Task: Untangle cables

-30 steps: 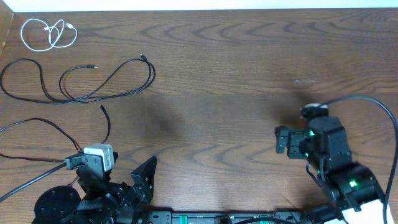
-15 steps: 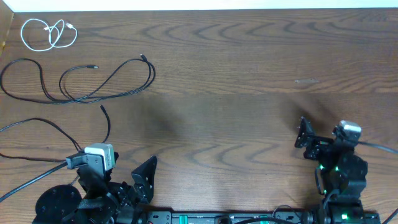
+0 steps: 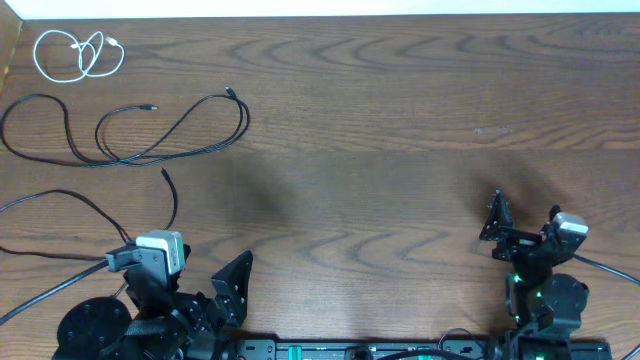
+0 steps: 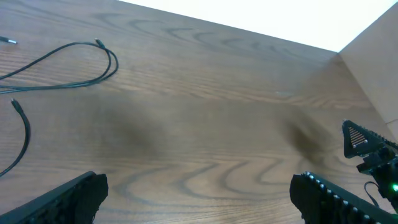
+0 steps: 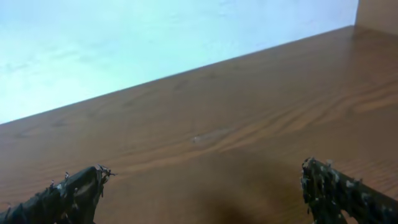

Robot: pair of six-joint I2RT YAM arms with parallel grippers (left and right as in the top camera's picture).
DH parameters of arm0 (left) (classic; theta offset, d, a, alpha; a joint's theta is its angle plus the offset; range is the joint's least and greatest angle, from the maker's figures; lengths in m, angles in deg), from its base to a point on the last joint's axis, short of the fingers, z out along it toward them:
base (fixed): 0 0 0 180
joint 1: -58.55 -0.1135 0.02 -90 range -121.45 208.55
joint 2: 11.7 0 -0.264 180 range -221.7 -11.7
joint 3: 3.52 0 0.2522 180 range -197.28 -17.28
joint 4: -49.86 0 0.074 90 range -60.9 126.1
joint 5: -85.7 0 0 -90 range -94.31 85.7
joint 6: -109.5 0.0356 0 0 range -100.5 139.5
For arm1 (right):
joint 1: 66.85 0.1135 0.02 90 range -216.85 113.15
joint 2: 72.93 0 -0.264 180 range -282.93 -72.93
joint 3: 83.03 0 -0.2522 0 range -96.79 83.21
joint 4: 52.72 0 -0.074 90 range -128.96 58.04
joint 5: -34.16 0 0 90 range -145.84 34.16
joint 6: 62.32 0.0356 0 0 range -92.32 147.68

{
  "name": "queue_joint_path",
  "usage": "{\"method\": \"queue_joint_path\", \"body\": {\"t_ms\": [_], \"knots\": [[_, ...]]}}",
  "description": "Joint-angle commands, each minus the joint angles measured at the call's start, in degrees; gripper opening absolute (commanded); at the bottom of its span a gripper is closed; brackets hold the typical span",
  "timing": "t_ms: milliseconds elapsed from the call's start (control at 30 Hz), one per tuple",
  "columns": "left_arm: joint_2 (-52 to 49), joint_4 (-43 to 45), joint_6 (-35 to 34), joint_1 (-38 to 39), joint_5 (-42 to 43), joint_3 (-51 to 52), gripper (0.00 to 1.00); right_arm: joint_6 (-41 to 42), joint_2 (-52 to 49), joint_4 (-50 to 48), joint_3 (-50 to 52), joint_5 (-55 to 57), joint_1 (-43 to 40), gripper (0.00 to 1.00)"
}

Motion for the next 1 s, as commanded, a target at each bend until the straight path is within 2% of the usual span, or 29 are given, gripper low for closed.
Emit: {"method": "queue_joint_path", "body": {"t_ms": [0,167,367,500,967], "knots": [[0.0,0.0,-0.3,0.1,-0.8,0.0,0.99,-0.8,2.2,0.0,0.2,-0.1,1.7,0.99],[0.0,0.0,-0.3,0.1,-0.8,0.0,0.99,-2.6,2.8,0.7,0.2,-0.4,3.5,0.99],[0.0,0.0,-0.3,0.1,-0.7,0.0,0.99,-13.1,2.8,0.8,0.2,-1.0,5.5,0.99],[0.0,0.0,-0.3,0.1,-0.7,0.0,0.99,-16.9,2.9,0.8,0.2,-1.0,6.9,0.99],[0.0,0.0,-0.3,0.1,-0.8,0.0,0.99,-16.4,2.9,0.9,0.2,-0.7,7.1,0.99]]}}
